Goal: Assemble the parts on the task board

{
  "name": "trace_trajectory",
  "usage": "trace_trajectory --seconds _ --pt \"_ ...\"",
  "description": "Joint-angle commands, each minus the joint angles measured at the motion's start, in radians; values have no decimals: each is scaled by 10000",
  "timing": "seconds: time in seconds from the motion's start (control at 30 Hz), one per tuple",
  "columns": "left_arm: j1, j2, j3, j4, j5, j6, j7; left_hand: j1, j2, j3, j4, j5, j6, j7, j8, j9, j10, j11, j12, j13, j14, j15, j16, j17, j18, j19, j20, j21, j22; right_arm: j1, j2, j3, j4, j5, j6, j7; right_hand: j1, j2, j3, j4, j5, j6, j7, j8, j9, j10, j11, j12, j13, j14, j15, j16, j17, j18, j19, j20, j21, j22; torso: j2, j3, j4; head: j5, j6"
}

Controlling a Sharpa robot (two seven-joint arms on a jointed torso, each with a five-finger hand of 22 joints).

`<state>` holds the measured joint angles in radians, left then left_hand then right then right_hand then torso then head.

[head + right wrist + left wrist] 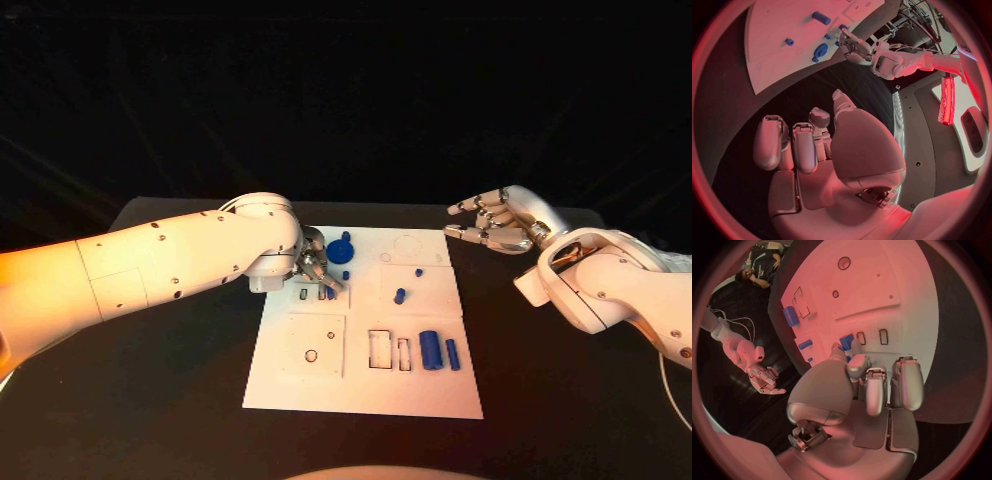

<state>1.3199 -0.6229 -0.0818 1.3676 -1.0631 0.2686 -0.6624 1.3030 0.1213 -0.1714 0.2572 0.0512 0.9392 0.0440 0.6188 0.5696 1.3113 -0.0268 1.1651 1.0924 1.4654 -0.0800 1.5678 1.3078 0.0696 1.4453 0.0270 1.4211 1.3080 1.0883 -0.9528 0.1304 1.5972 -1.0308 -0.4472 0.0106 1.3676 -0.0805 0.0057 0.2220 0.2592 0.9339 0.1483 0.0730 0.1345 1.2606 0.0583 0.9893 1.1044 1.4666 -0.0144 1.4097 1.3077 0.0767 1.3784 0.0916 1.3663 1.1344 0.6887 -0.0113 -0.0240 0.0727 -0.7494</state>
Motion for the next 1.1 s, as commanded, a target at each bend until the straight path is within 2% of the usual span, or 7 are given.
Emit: trace_trajectory --seconds 0.03,0.33,0.47,0.6,0.7,0.77,1.1 --pt "-13 40 1 -31 48 233 -43 170 28 160 -25 -3 -88 -25 18 22 12 3 -6 8 1054 -32 30 2630 -136 4 16 56 94 -10 12 5 8 -62 147 -3 56 23 -1 -55 26 71 2 0 14 60 7 8 -8 535 -39 -50 445 82 -8 -55 -32 -8 0 3 -2 -7 -10" --pt "-29 42 0 -49 251 189 -40 1471 -7 1392 -737 29 -283 -103 -257 0 -116 -81 -181 -84 1054 -107 30 2630 -132 -12 -52 48 114 -11 10 5 12 -62 164 -3 52 30 -7 -56 38 72 2 -2 15 63 7 14 -7 535 -40 -55 441 82 -6 -57 -32 -6 -7 6 9 -18 -40" --pt "-38 7 0 -5 447 101 -16 2024 -214 2288 -1097 284 -384 -43 -516 -90 -212 -39 -364 -199 1054 -88 30 2630 -132 -24 -55 37 117 -12 16 5 10 -62 167 0 52 30 -7 -56 38 72 2 -2 15 63 7 14 -7 535 -40 -55 441 82 -6 -57 -32 -6 -1 3 17 -24 -44" --pt "-59 -94 11 101 641 -23 15 1968 -855 3813 -1212 458 -384 83 -700 -81 -222 -11 -570 -350 1054 6 30 2630 -135 -43 42 15 115 -13 34 5 4 -62 177 3 52 30 -7 -56 38 72 2 -2 15 63 7 14 -7 535 -40 -55 441 82 -6 -57 -32 -6 -3 4 0 -3 -49" --pt "-77 -239 43 215 797 -259 53 1273 -1767 5914 -1240 432 -326 126 -696 117 -110 17 -592 -354 1054 55 30 2630 -127 -38 76 11 154 -15 40 5 0 -62 186 3 52 30 -7 -56 38 72 2 -2 15 63 7 14 -7 535 -40 -55 441 82 -6 -57 -32 -6 0 5 0 -3 -32" --pt "-83 -364 59 307 895 -480 82 743 -2195 7010 -1351 399 -312 123 -606 306 -45 41 -563 -323 1054 42 30 2630 -126 -34 82 4 172 -16 38 5 -1 -62 194 0 52 30 -7 -56 38 72 2 -2 15 63 7 14 -7 535 -40 -55 441 82 -6 -57 -32 -6 -4 12 21 -17 -41" --pt "-95 -1117 84 875 1422 -1880 202 -3 -2543 8168 -1668 357 -314 86 -425 628 58 56 -493 -254 1054 23 30 2630 -136 8 66 26 254 -18 23 4 -4 -60 224 -1 51 41 -10 -58 50 75 1 -2 16 70 6 27 1 536 -41 -58 440 84 -12 -58 -41 -22 5 34 42 -12 -31"
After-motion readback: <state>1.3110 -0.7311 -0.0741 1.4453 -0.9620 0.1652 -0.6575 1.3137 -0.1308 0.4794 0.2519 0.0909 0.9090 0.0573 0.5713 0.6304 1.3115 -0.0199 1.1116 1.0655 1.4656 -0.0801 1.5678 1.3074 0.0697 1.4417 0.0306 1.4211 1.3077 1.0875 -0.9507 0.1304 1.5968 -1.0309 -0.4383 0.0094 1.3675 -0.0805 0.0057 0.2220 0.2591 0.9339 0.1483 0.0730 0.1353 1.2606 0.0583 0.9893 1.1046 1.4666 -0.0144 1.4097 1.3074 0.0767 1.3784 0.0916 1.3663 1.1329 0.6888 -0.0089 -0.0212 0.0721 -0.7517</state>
